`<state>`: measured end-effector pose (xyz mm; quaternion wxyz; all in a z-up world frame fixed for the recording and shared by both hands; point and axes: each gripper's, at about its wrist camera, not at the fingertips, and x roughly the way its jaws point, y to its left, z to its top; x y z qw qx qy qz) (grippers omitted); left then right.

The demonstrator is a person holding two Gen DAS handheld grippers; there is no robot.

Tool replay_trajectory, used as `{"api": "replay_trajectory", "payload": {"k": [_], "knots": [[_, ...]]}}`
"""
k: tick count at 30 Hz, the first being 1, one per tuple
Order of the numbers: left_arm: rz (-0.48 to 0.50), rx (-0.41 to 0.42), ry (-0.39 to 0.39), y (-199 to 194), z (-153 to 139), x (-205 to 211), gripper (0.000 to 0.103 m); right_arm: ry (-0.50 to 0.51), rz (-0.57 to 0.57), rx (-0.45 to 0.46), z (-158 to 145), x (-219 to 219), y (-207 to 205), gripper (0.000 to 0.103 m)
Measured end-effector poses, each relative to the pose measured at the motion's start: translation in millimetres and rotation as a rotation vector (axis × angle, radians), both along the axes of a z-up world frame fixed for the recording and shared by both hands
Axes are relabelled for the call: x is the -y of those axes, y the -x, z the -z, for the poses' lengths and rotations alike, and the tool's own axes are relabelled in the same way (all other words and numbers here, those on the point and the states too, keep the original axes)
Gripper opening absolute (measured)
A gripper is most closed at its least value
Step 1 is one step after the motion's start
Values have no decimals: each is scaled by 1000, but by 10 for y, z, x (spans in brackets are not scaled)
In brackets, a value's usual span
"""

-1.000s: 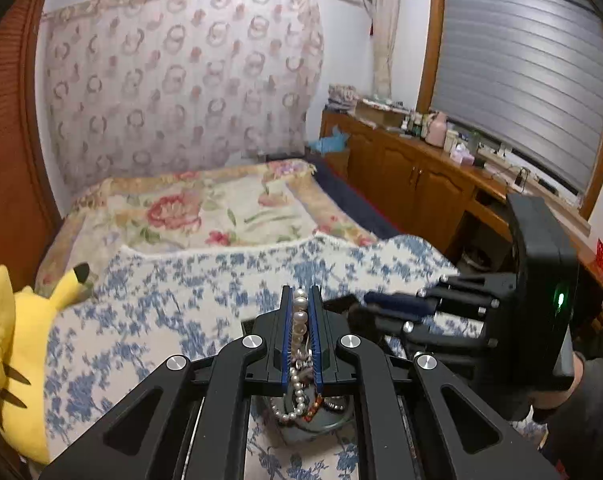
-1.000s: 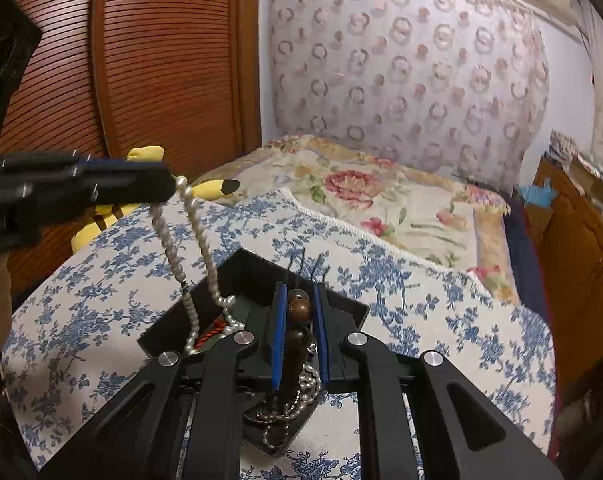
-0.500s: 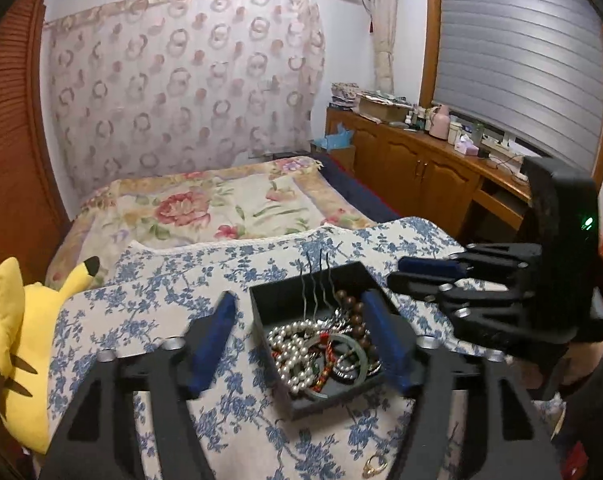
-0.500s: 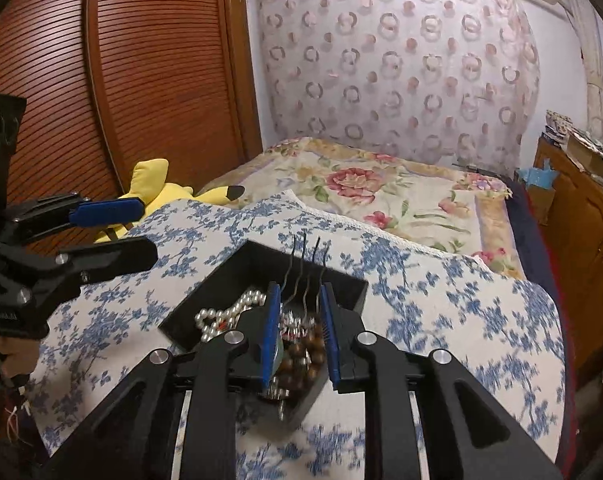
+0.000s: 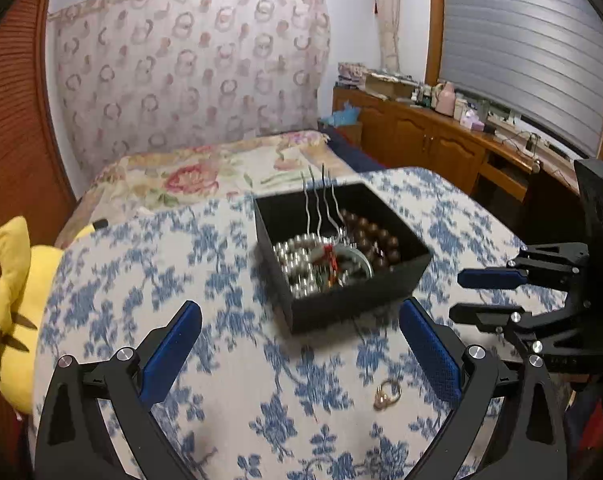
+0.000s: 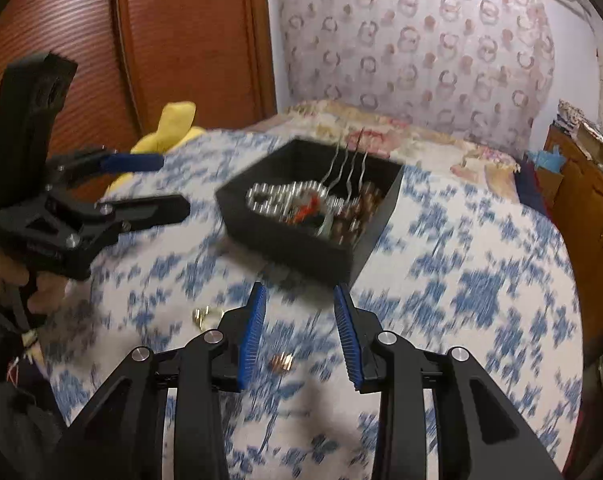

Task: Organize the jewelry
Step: 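Grasp the flower charm with the right tool while the left tool grasps the gold ring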

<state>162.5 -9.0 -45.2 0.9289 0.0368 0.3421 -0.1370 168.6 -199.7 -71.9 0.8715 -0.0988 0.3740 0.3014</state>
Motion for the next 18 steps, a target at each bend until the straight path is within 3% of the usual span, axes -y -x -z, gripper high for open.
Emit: {"api": "replay_trajectory", "payload": {"k": [8,18], "knots": [[-21,-58,-18,15,230,-50,95,74,-27,-66,256,-68,114,38],[33,-122,-34,100,358,42,95,117,-49,-56,311,-178,132,37]]}}
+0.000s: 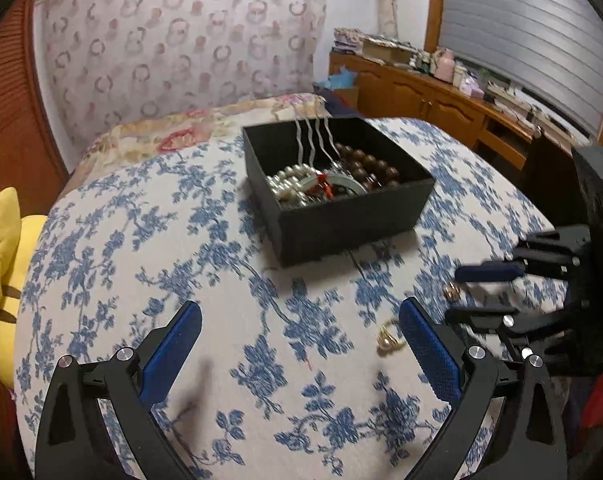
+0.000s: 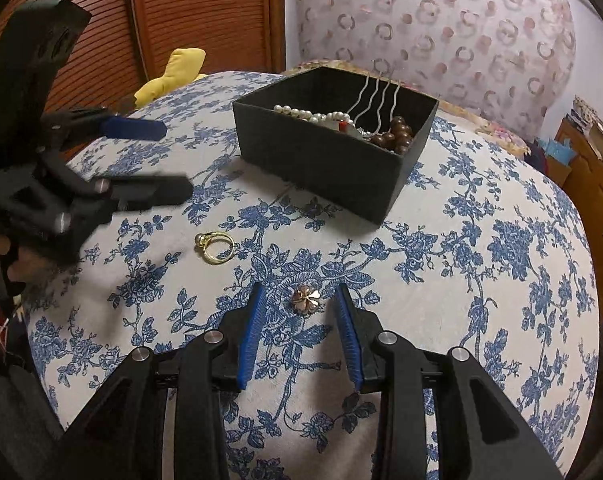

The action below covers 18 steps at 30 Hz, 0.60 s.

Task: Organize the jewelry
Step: 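Grasp the flower charm with the right tool while the left tool grasps the gold ring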

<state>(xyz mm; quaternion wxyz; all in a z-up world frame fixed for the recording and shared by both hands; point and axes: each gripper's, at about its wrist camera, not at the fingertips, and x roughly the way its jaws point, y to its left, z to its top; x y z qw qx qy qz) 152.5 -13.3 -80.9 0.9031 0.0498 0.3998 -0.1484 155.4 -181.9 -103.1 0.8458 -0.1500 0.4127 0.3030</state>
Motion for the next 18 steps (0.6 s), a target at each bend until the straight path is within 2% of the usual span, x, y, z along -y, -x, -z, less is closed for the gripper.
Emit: {"api": "replay_trajectory", "payload": {"k": [2,6,9,11,15,18], "knots": [[26,-15,-3,35,29,47,95,2,-13,4,-4,-11,5,17],[70,-21,-9,85,57,140,95,-2,-3,26,-23,56,3,17],[108,-43,-8,99,90,233,75,-34,22,44,-113,154,-5,17],[132,-57,-21,104,130,303,57,-50,29,49,-163,193,-17,17],[169,-66,-32,119,172,427,45,-57,43,65,-229,238,-37,17],[181,-68,-52,118,211,481,30,-70,47,69,-253,251,-45,17]]}}
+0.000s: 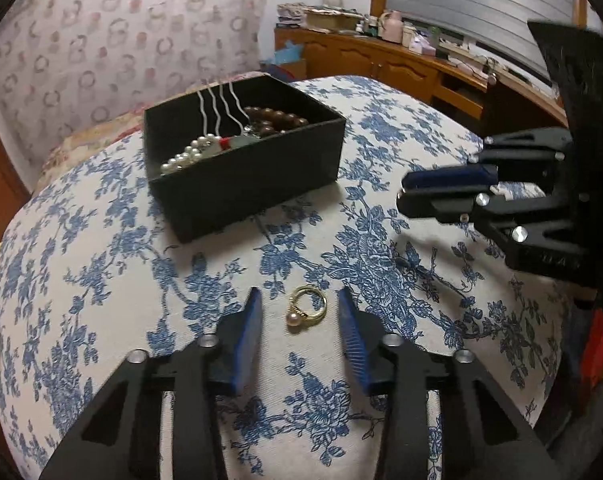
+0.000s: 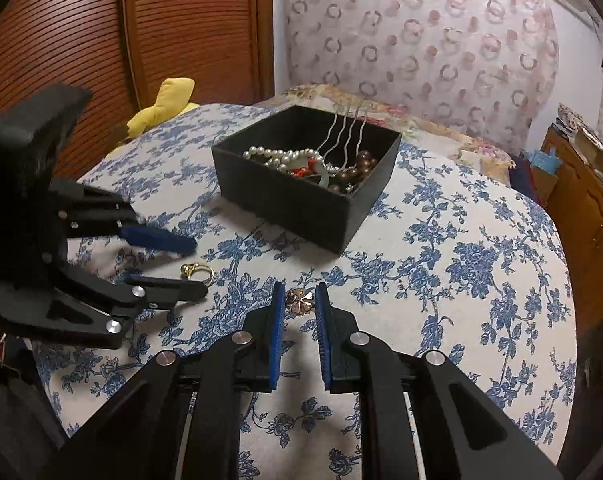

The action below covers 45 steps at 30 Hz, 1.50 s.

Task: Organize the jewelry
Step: 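Grasp the flower charm with the right tool while the left tool grasps the gold ring, then lower the charm and gold ring into the box and open both tools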

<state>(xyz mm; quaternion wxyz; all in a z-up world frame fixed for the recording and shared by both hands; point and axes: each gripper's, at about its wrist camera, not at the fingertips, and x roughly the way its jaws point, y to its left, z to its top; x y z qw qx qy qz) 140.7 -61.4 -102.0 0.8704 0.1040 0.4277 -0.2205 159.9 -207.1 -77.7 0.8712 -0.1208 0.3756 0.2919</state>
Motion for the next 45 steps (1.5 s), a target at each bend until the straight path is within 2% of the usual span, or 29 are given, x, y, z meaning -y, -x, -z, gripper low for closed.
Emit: {"api": "replay_trajectory", "payload": {"k": [2,4,5,15,24,36,37,38,39,41,43,45], "knots": [[6,12,-13,15,-1,15,19,-7,0,1,-10,-1,-1,17],[10,8,-6,18,-11,9,17,-12,-3,5,-24,-12,-7,17],[9,15,0,24,-31,0,8,-14,-4,8,-34,-20,-10,17],[-52,69,73,-72,-357,-190,8,-50,8,54,-252,-62,-121,17],[-131,153,124,-406,-736,-365,8,-86,55,82,-403,-110,-506,17],[-195,154,136,-757,-702,-424,8,-106,70,75,-423,-223,-767,18],[-198,155,137,-763,-701,-425,9,-106,72,74,-424,-234,-787,18],[-201,158,136,-761,-703,-420,17,-105,73,71,-414,-247,-801,20],[-208,166,136,-756,-706,-425,30,-104,78,65,-411,-253,-822,22],[-223,187,136,-723,-715,-445,43,-109,89,69,-423,-241,-836,39],[-236,207,131,-673,-734,-469,46,-110,106,87,-449,-214,-815,42],[-255,225,137,-595,-770,-511,61,-121,130,101,-491,-164,-762,43]]}}
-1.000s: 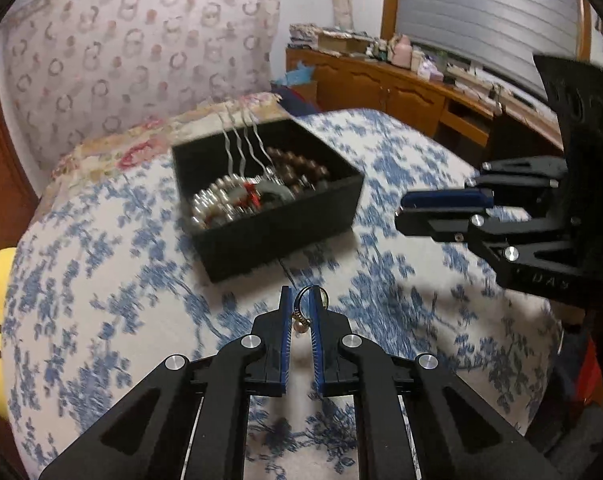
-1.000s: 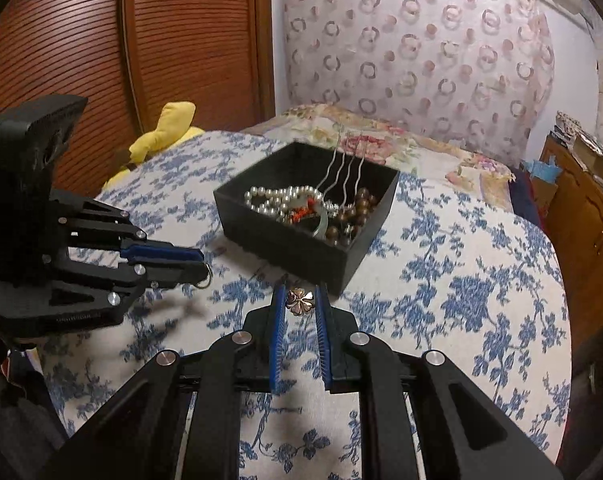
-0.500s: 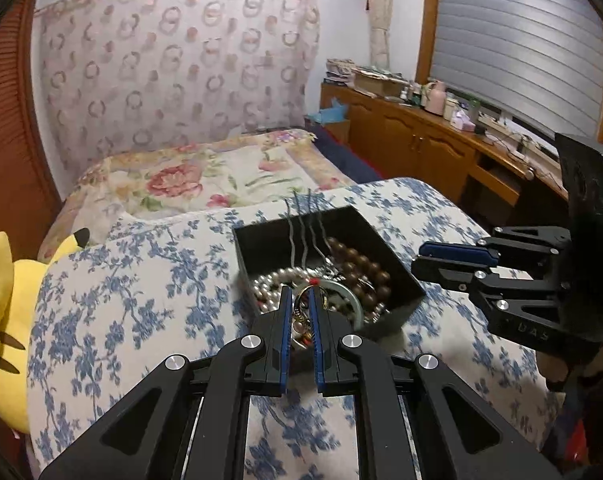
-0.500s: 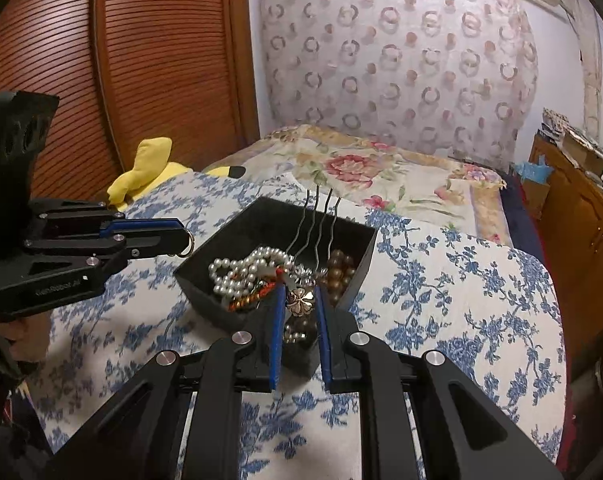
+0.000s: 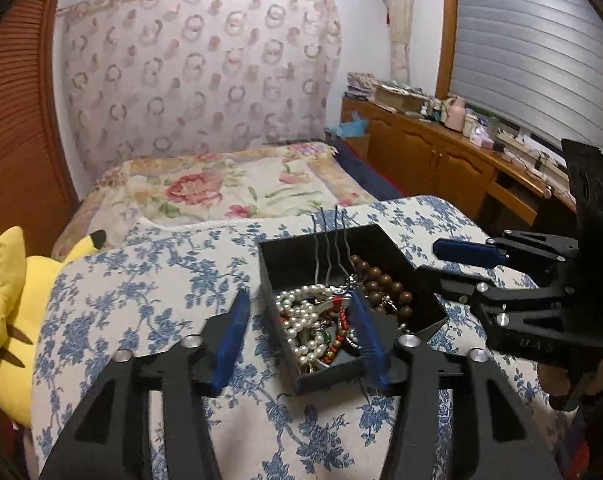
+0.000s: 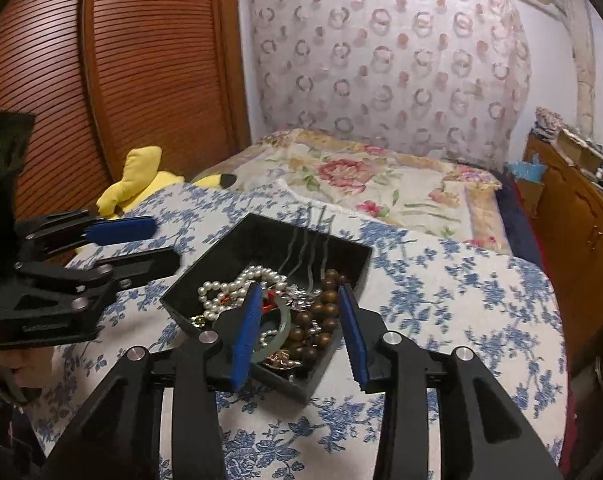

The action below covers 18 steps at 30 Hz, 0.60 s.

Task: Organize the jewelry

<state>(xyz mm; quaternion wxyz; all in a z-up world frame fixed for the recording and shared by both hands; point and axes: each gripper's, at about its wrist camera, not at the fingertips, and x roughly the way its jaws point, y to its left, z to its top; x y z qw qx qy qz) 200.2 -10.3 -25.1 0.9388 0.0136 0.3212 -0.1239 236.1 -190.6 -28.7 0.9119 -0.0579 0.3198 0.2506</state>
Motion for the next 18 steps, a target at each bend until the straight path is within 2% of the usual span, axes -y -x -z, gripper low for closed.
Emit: {"api": "replay_trajectory", "payload": {"k": [1,3,6,7,9,11,13,18], "knots": [[-7,10,6,37,-24,-22,66,-8,7,6,-22,22,28,45],[-35,36,9,150,-72,-56,83,-29,34,35,-101,84,140,62],[-68,94,-20,343,-171,-60,95,-60,74,86,-235,178,334,75],[-76,109,-25,394,-200,-64,95,-68,90,101,-276,214,396,78],[-93,137,-29,501,-274,-74,95,-90,117,142,-360,271,541,92],[-101,159,-23,616,-345,-90,95,-115,141,169,-428,336,683,97],[-117,173,-24,696,-398,-101,95,-130,155,186,-467,379,796,101],[-139,198,-23,925,-454,-114,95,-118,200,196,-439,432,1054,101]]}}
